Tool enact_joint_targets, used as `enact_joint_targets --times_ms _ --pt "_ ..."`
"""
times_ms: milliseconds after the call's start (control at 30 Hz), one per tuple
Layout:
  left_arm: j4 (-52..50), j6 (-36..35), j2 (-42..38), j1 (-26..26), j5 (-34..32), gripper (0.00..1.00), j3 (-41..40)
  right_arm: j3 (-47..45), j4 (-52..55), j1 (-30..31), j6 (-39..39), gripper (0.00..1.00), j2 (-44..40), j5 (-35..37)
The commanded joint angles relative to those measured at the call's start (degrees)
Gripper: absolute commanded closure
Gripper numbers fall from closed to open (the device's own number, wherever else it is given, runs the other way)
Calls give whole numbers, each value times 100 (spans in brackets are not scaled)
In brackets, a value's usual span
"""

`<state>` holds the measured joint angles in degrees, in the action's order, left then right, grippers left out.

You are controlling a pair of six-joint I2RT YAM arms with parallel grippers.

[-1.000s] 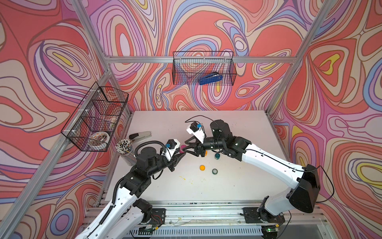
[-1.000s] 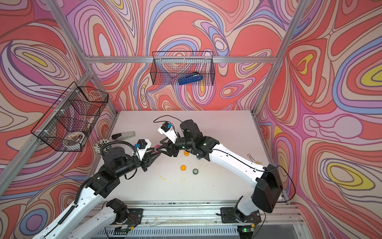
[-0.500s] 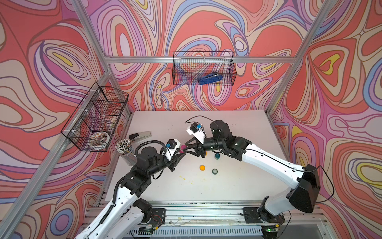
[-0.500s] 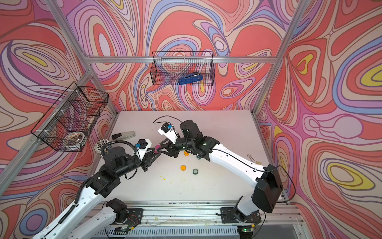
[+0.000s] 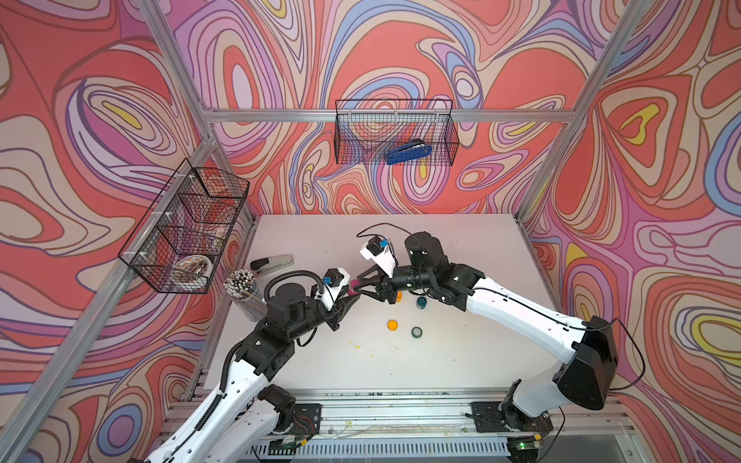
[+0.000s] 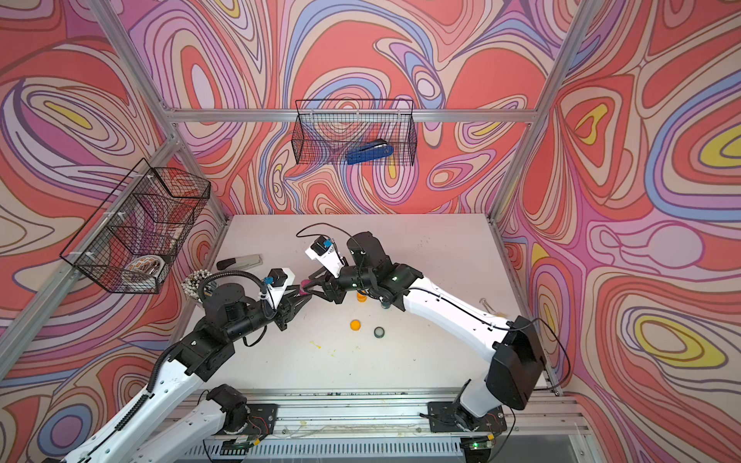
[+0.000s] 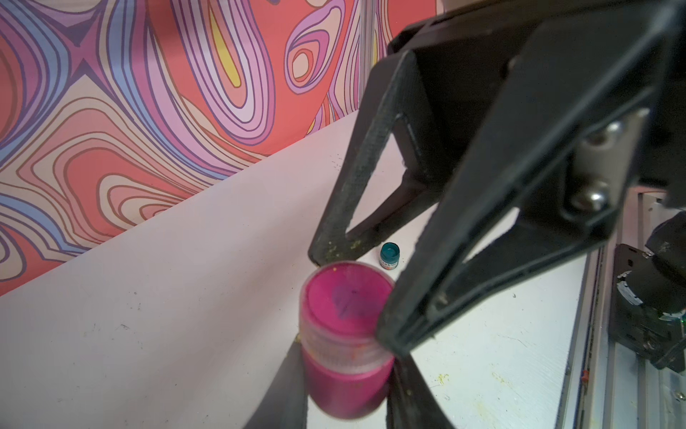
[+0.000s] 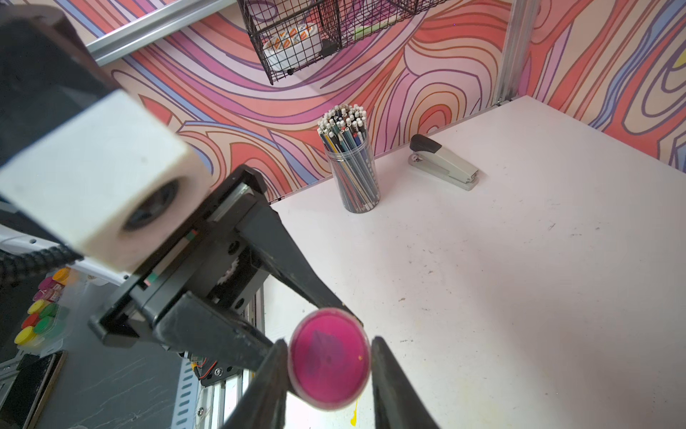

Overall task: Close the paint jar lid
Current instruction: Screw the lid onto the paint jar.

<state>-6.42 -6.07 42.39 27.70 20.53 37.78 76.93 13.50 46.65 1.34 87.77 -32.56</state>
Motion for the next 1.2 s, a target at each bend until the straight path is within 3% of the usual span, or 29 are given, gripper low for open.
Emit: enact_joint_targets --times_ms 0,233,700,1033,1167 --pt "457 -122 2 -2 -358 73 155 45 -155 123 296 63 130 184" --pt "916 -193 96 3 -909 73 169 -66 -501 330 947 65 222 864" --pt "2534 -381 515 -1 -2589 73 -32 91 -821 911 2626 66 777 2920" --pt "4003 -695 1220 16 -3009 73 -322 441 -983 1092 3199 65 1190 3400" --pt "3939 -677 1415 10 -3038 73 -255 371 -943 1091 3066 56 1086 3522"
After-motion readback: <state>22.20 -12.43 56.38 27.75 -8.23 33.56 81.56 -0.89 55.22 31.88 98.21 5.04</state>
